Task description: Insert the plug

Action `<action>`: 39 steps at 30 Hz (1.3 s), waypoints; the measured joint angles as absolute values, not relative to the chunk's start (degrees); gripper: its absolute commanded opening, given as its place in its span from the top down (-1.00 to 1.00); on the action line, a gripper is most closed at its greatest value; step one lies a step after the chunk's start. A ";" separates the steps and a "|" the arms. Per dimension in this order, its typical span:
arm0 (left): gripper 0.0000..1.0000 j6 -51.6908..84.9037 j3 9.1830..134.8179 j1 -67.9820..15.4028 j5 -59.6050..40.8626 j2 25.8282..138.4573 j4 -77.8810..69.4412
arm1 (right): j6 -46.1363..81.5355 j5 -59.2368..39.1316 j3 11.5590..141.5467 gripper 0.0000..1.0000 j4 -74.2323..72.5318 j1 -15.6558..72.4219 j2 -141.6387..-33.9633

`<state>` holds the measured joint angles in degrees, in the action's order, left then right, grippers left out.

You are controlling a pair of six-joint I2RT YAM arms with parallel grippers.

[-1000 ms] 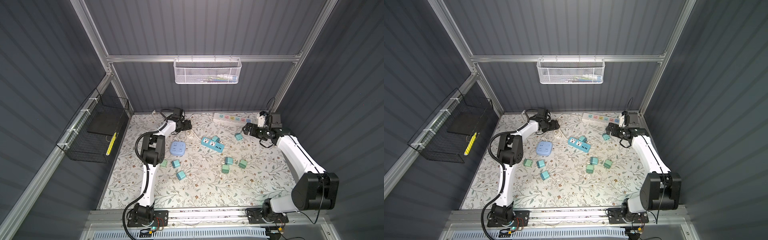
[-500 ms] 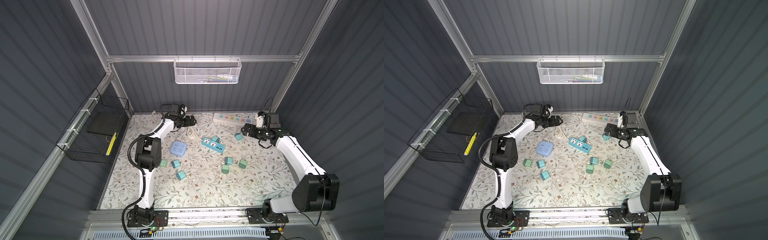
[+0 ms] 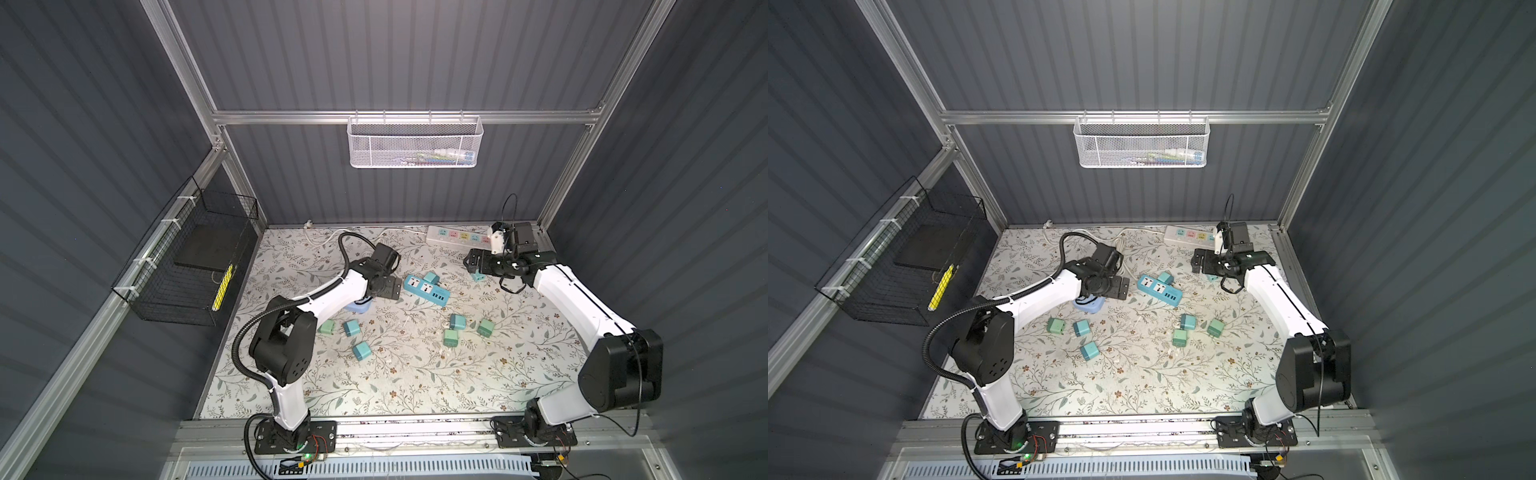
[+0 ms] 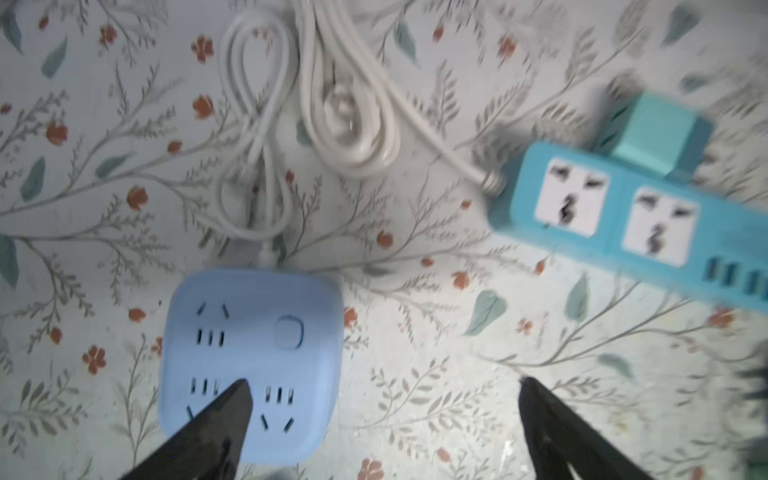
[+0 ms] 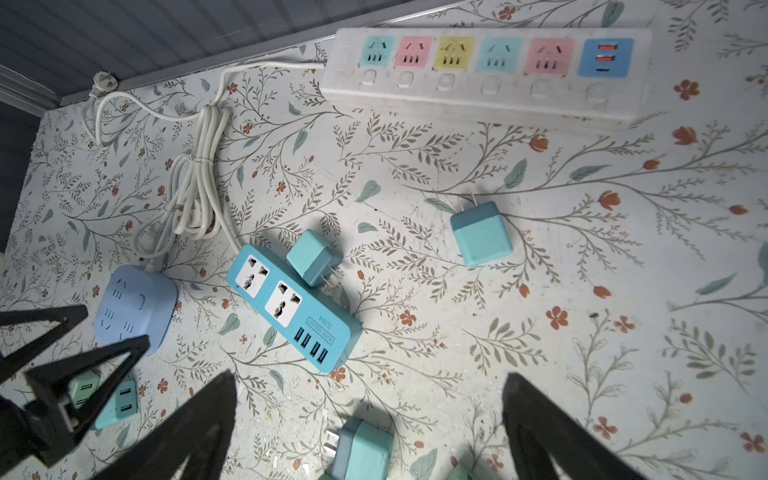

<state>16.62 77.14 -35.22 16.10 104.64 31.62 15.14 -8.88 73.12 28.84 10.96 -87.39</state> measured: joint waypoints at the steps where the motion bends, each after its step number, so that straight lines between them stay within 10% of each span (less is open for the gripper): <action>1: -1.00 16.49 76.29 -35.35 17.39 104.64 32.34 | 15.07 -8.73 73.23 -0.98 28.80 11.20 -87.46; 23: -0.99 18.65 67.75 -23.33 32.49 104.20 33.89 | 14.92 -8.32 75.13 -0.98 30.22 11.79 -87.46; 39: -0.85 36.10 59.31 -20.36 18.59 88.64 37.71 | 14.96 -10.31 75.48 -0.82 30.26 11.84 -87.26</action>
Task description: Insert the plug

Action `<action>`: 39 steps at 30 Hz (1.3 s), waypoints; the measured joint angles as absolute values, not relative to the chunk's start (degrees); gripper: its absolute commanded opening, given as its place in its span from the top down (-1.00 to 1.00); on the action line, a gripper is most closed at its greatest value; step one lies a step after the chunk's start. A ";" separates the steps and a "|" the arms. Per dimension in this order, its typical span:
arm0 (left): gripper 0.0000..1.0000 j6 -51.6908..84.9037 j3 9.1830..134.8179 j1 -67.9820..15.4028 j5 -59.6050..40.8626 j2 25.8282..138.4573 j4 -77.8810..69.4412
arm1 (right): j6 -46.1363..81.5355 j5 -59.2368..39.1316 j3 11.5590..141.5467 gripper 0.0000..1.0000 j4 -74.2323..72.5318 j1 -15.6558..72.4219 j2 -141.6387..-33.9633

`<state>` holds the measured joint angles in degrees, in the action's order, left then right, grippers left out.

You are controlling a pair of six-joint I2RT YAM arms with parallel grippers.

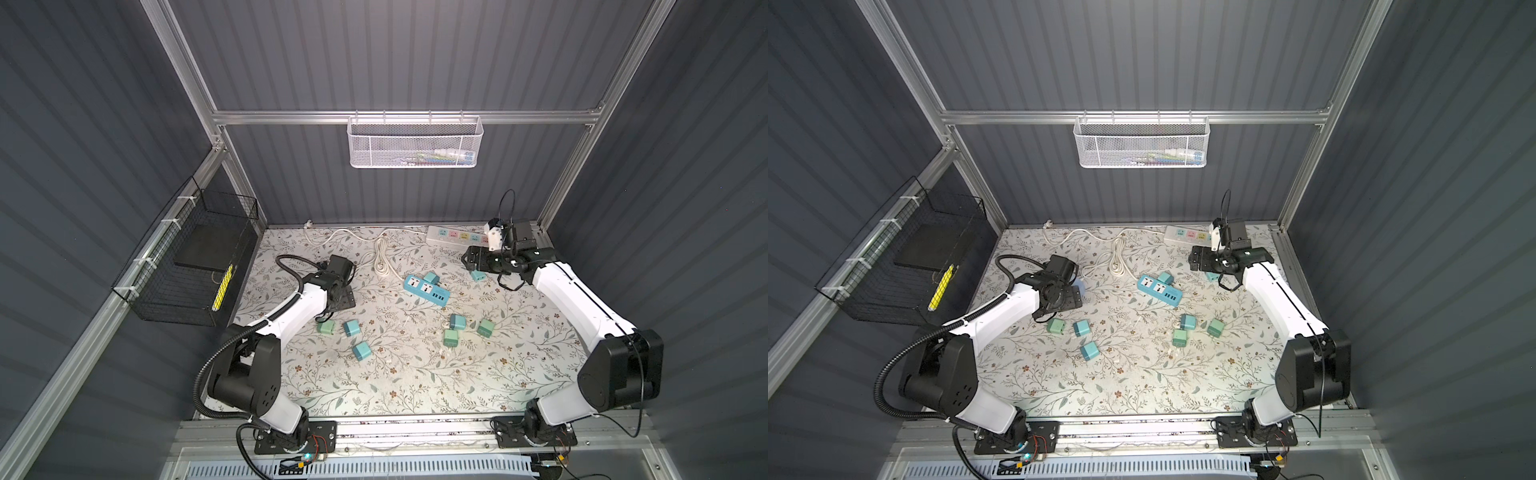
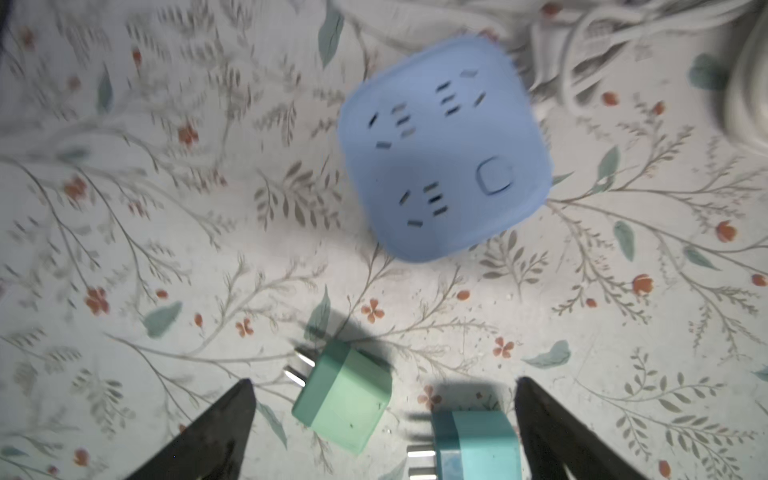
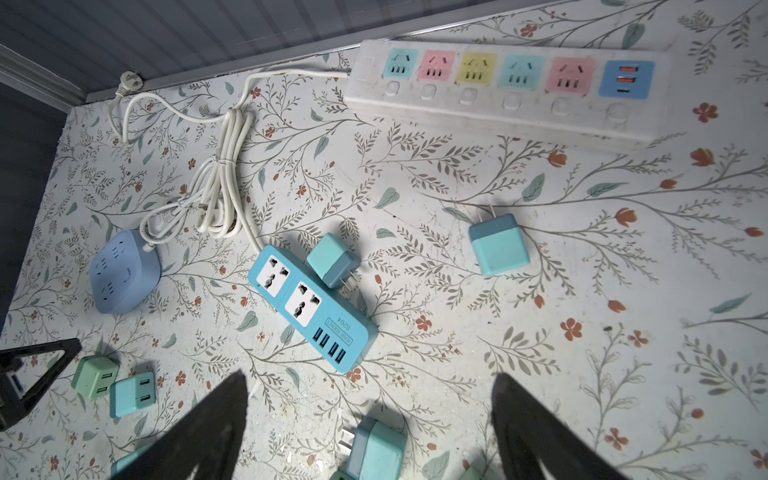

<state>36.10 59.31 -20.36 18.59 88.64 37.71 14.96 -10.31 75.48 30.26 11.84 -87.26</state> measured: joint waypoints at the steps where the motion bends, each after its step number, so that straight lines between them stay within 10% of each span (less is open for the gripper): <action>1: -0.82 37.67 58.00 -20.01 17.47 88.31 37.78 | 14.94 -10.61 75.59 -0.82 30.33 11.84 -87.29; 39: -0.79 35.09 63.37 -25.52 -2.57 95.88 24.14 | 12.78 -11.97 76.09 -0.88 31.57 12.82 -87.94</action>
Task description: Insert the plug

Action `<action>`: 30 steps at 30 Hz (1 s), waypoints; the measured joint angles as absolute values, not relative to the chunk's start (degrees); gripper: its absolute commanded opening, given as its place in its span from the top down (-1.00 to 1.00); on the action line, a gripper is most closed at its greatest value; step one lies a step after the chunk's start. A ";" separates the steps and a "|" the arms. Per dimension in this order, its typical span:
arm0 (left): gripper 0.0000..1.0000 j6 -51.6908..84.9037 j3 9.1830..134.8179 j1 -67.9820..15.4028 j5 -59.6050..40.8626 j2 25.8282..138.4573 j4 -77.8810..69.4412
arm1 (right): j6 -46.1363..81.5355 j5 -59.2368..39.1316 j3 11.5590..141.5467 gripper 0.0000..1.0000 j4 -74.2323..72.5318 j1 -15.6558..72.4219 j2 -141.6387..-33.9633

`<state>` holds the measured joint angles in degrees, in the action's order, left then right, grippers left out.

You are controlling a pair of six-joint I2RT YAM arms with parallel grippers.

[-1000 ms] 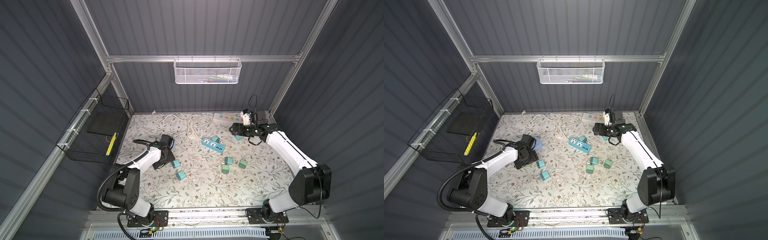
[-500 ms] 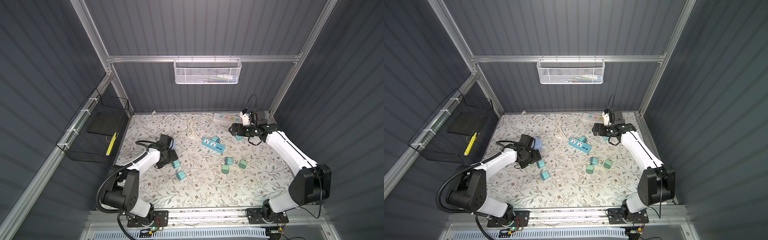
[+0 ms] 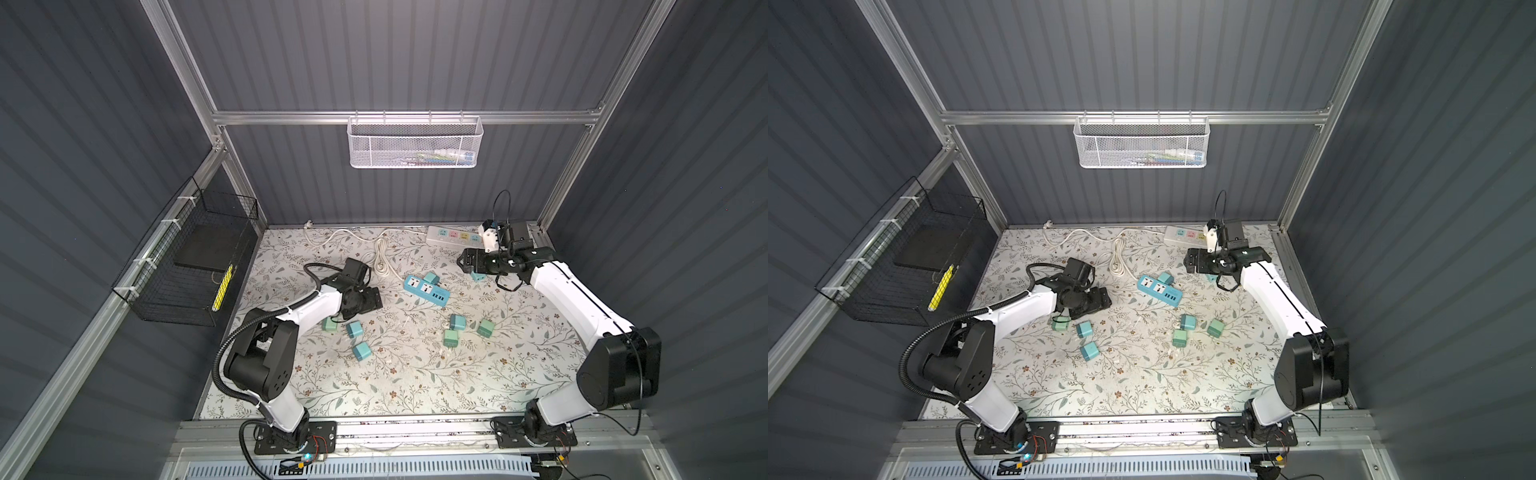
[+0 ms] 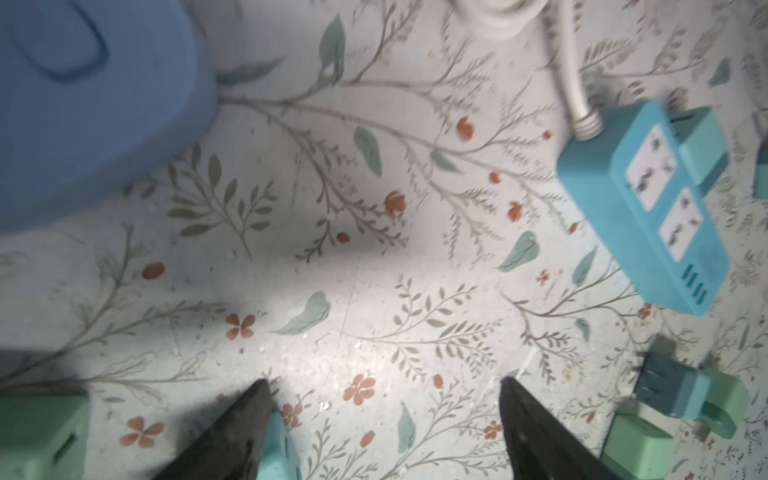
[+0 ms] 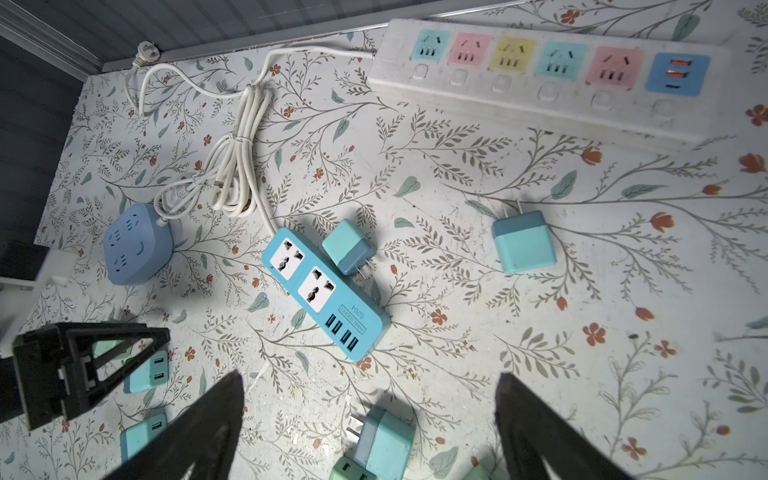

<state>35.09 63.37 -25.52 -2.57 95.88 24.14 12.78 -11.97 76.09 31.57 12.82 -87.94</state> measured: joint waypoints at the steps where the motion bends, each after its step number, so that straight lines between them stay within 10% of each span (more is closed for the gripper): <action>1: -0.78 34.52 64.42 -24.88 -2.09 95.81 24.16 | 12.75 -11.97 76.09 -0.88 31.62 12.82 -87.94; 11: -0.50 22.06 69.36 -20.95 -2.68 99.63 34.04 | 12.60 -11.70 76.09 -0.86 31.83 12.80 -87.94; 17: -0.83 18.22 72.01 -21.47 3.95 100.18 39.72 | 13.06 -11.92 76.07 -0.88 31.33 12.82 -87.94; 30: -0.59 13.19 116.22 -12.86 6.55 129.88 38.02 | 14.87 -13.52 74.50 -0.89 30.11 12.86 -88.71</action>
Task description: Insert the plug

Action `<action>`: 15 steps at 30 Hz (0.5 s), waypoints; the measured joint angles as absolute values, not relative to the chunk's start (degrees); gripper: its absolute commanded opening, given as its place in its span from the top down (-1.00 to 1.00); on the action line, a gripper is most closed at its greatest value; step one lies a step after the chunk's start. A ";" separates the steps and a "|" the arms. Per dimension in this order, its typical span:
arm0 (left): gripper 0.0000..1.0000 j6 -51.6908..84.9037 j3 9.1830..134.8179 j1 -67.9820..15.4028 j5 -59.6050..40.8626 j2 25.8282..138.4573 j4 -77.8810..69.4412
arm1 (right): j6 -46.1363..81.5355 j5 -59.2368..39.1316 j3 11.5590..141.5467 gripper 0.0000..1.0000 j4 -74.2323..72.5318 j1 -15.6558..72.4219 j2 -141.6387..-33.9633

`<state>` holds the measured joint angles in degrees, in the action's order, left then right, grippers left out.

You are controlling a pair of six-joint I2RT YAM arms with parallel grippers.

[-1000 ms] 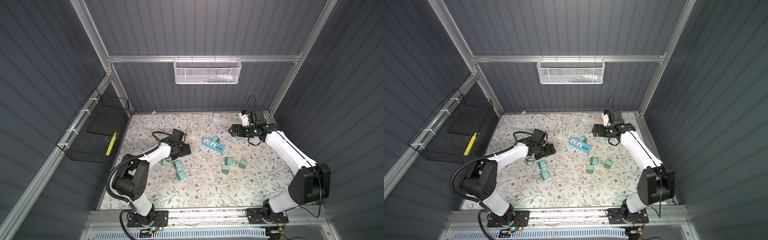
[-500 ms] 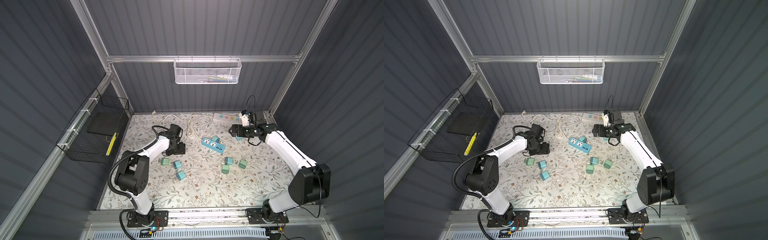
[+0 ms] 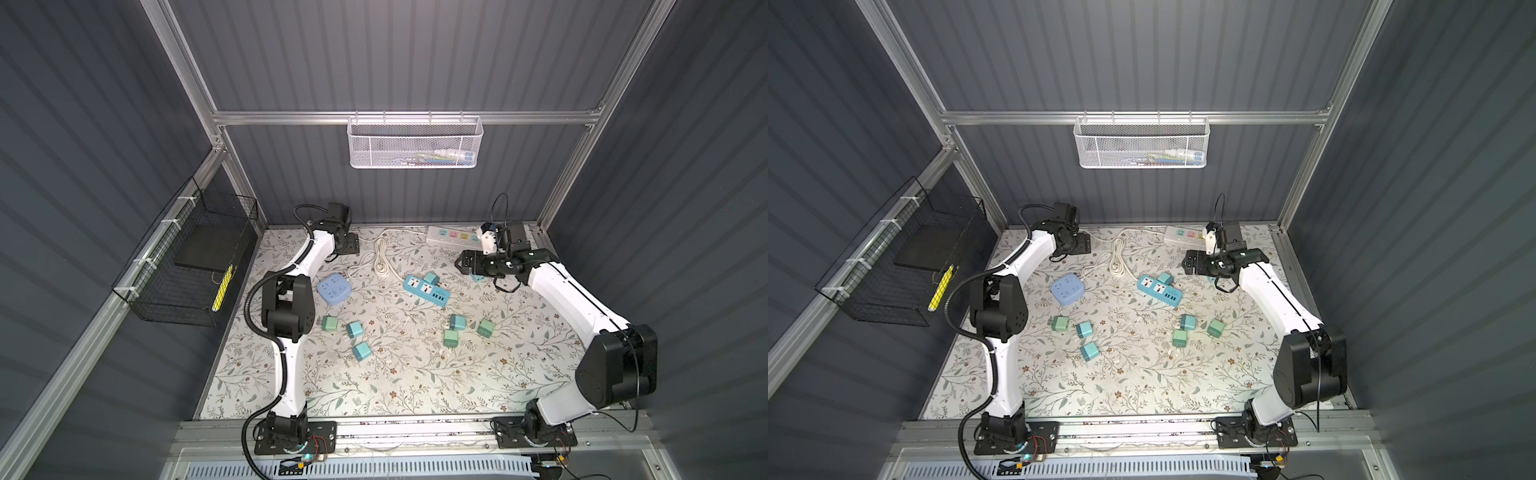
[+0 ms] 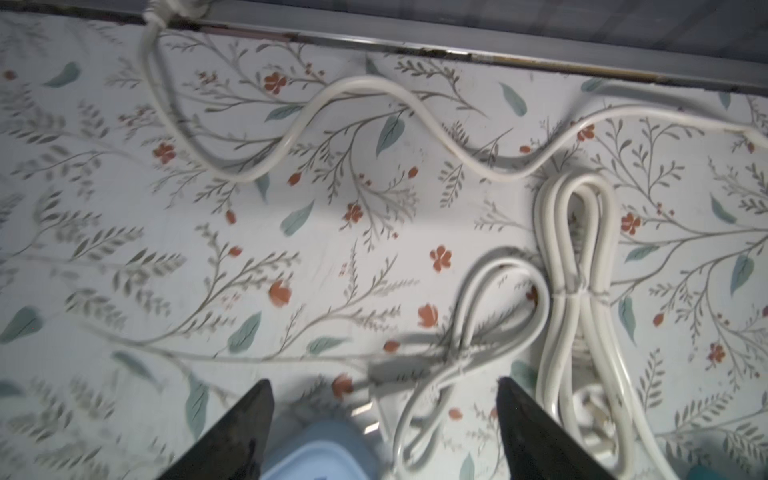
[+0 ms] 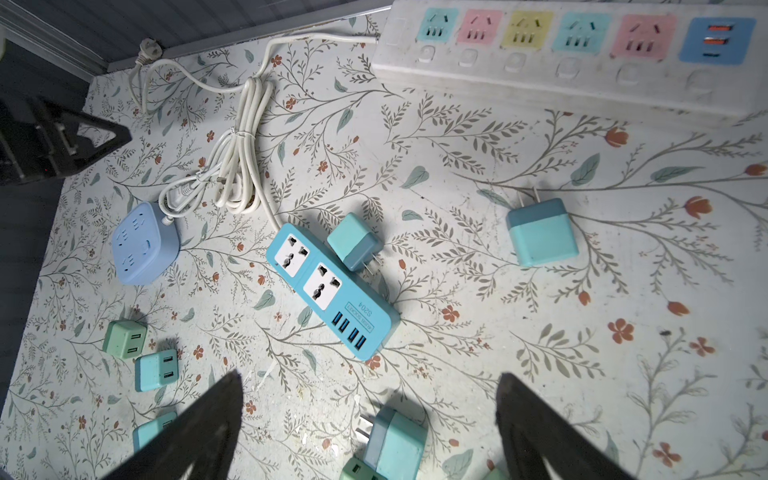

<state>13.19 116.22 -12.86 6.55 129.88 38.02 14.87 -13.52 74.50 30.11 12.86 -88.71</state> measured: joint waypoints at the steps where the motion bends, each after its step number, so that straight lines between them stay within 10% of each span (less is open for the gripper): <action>1: -0.55 12.86 119.24 -12.64 5.34 132.97 38.11 | 15.03 -13.58 74.28 -0.89 30.00 12.86 -88.71; 15: -0.41 15.25 95.37 -14.72 2.20 126.19 28.45 | 15.88 -13.58 71.77 -0.90 30.02 12.93 -87.85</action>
<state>15.25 95.37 -14.72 2.20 126.19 28.45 15.88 -13.58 71.77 30.02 12.93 -87.85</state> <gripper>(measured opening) 0.708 0.949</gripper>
